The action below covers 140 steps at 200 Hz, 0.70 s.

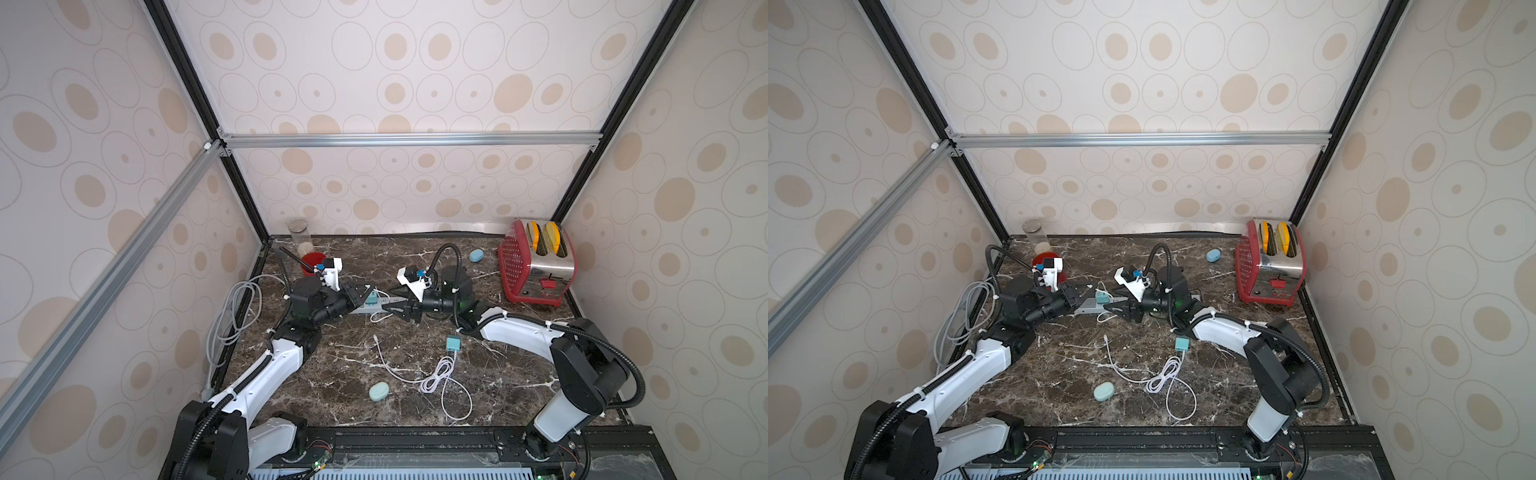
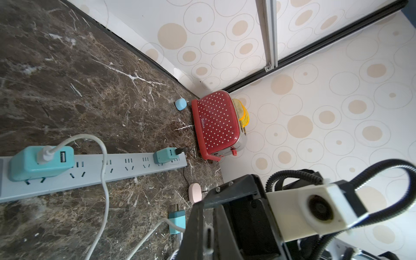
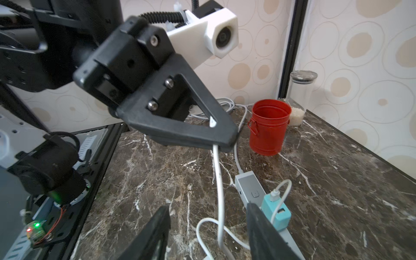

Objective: Charge the bluetooth headset
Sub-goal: Pick up the charging cable from the center of the board.

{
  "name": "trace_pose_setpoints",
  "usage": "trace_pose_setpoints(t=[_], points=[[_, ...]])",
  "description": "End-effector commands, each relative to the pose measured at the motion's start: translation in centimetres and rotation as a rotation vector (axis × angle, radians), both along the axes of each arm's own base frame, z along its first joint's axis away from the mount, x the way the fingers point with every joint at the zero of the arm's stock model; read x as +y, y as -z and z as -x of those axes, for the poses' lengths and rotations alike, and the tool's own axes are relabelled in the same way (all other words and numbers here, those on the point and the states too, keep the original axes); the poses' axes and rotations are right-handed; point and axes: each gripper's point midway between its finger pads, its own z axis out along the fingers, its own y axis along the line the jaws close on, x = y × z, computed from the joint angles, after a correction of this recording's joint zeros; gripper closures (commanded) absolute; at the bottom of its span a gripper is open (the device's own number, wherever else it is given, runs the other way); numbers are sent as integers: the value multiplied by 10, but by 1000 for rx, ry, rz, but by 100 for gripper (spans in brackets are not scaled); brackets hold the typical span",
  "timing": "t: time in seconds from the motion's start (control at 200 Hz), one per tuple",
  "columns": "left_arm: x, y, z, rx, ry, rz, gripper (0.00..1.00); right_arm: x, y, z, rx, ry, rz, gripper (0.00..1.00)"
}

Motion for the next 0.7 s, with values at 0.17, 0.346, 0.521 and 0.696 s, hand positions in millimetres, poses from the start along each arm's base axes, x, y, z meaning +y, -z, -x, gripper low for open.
trace_pose_setpoints(t=[0.17, 0.346, 0.521, 0.696], points=[[-3, -22, 6, -240, 75, -154, 93, 2, -11, 13, 116, -140, 132, 41], [-4, -25, 8, -266, 89, -149, 93, 6, -7, 0, 156, -103, 161, 44], [-7, -28, 11, -292, 112, -145, 92, 10, -3, -4, 184, -107, 171, 49], [-9, -26, 10, -298, 122, -145, 92, 14, -4, -3, 195, -133, 161, 56]])
